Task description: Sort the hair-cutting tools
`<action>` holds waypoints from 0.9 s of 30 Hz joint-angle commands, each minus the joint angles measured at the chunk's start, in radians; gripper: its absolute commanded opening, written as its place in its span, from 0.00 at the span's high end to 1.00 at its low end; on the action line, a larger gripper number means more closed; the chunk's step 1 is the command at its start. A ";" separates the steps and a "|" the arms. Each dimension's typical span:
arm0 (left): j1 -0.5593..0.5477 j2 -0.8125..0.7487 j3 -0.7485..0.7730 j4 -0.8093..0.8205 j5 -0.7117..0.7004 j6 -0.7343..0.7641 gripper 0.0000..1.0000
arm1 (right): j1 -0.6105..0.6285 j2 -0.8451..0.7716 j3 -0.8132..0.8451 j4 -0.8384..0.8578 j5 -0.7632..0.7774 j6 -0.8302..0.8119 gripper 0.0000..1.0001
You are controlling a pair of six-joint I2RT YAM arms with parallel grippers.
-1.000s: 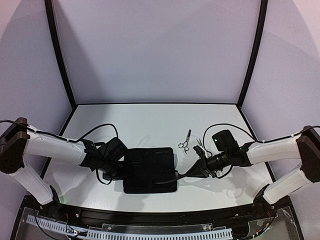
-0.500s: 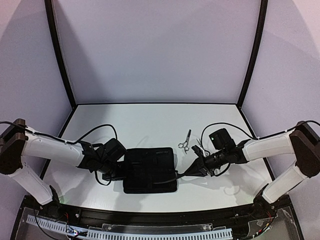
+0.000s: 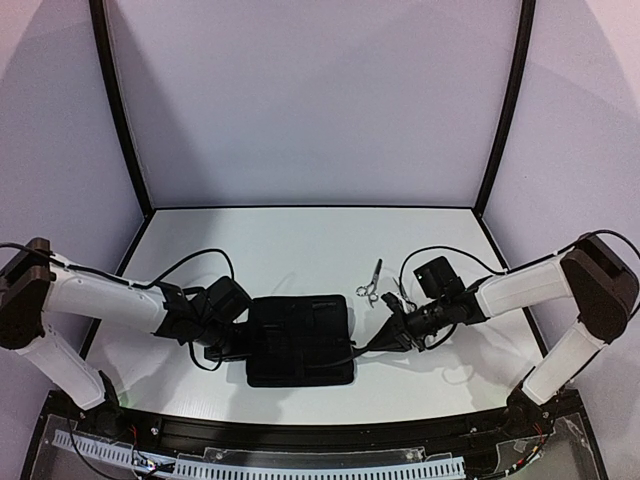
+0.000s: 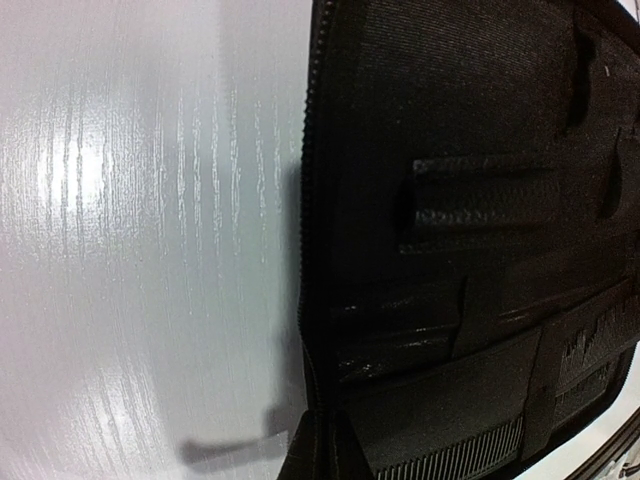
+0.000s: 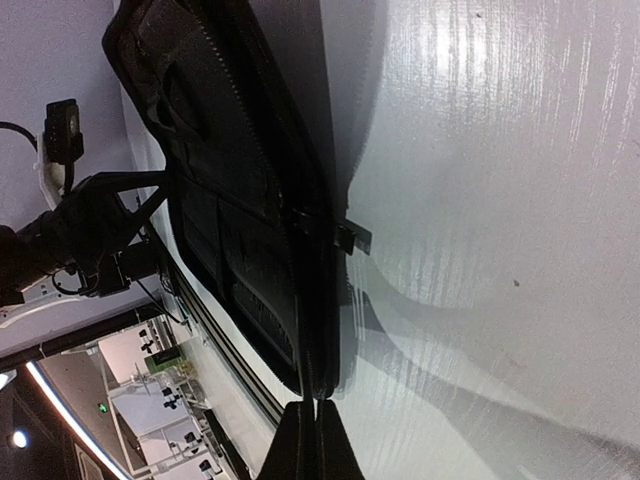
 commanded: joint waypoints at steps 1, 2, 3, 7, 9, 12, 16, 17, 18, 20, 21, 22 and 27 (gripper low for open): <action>0.004 -0.008 -0.029 0.045 0.017 0.015 0.99 | 0.015 0.048 0.035 0.074 0.032 0.030 1.00; 0.004 -0.007 -0.030 0.049 0.019 0.015 0.99 | 0.019 0.053 0.040 0.080 0.028 0.034 1.00; 0.004 -0.007 -0.031 0.052 0.021 0.015 0.99 | 0.023 0.057 0.045 0.086 0.027 0.039 1.00; 0.005 -0.006 -0.033 0.056 0.025 0.015 0.99 | 0.027 0.058 0.048 0.103 0.047 0.068 1.00; 0.005 -0.009 -0.039 0.058 0.025 0.012 0.99 | 0.027 0.051 0.046 0.092 0.073 0.081 1.00; 0.005 -0.020 -0.054 0.058 0.023 0.005 0.99 | 0.025 0.042 0.046 0.066 0.112 0.094 1.00; 0.005 -0.041 -0.074 0.052 0.017 0.003 0.99 | 0.009 0.032 0.047 0.026 0.135 0.097 1.00; 0.005 -0.046 -0.080 0.049 0.015 0.004 0.99 | 0.001 0.025 0.046 0.017 0.141 0.095 1.00; 0.005 -0.051 -0.084 0.044 0.011 0.005 0.99 | -0.003 0.017 0.046 0.002 0.149 0.089 1.00; 0.005 -0.063 -0.089 0.043 0.010 0.009 0.99 | -0.008 -0.002 0.056 -0.038 0.164 0.071 1.00; 0.005 -0.067 -0.090 0.044 0.010 0.011 0.99 | -0.010 -0.009 0.064 -0.057 0.168 0.061 1.00; 0.006 -0.069 -0.091 0.043 0.010 0.013 0.99 | -0.010 -0.014 0.070 -0.071 0.171 0.053 1.00; 0.005 -0.072 -0.085 0.046 0.011 0.021 0.99 | -0.012 -0.003 0.090 -0.081 0.157 0.034 1.00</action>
